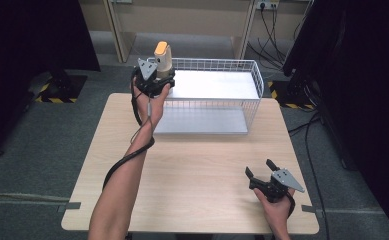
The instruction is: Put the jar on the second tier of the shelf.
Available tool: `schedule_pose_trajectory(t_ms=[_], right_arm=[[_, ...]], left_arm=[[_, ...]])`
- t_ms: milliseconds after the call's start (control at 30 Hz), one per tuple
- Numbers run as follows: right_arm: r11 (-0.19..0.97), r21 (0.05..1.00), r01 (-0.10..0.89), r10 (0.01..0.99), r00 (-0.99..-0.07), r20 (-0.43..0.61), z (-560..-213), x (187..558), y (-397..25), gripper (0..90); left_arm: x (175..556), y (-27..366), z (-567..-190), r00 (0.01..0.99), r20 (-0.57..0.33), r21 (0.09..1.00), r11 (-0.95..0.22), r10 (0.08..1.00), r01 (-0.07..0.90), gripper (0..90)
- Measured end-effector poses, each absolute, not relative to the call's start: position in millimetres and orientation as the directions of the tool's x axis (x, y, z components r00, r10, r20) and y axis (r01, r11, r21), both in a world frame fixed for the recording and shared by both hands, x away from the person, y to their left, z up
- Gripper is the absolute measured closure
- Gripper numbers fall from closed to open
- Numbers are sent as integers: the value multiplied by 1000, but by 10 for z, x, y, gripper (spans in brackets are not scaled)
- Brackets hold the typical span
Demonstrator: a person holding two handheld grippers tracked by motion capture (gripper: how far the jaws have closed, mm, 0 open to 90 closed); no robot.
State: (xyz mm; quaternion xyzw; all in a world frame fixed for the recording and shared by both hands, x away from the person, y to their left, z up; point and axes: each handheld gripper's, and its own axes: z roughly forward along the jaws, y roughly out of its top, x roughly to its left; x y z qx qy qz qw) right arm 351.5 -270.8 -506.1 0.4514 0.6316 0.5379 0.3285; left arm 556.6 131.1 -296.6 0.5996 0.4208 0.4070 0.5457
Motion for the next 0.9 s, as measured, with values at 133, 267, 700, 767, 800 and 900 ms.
schedule_pose_trajectory(t_ms=[133,267,700,767,800,900], right_arm=[[12,976,218,924,-376,73,-5061,3515,-2709,104],[14,976,217,924,-376,71,-5061,3515,-2708,103],[18,976,217,924,-376,67,-5060,3514,-2704,103],[18,976,218,924,-376,67,-5061,3515,-2706,103],[17,976,218,924,-376,67,-5060,3515,-2706,103],[16,976,218,924,-375,68,-5060,3515,-2707,103]], left_arm=[[5540,1319,-2959,310,27,997,-48,950,60,148],[5518,1334,-2956,308,23,997,-44,951,64,89],[5364,1397,-3026,319,30,996,-53,947,66,27],[5340,1412,-3043,322,29,996,-54,946,68,25],[5328,1420,-3051,323,31,996,-56,946,70,25],[5285,1441,-3065,326,36,996,-61,945,67,25]])
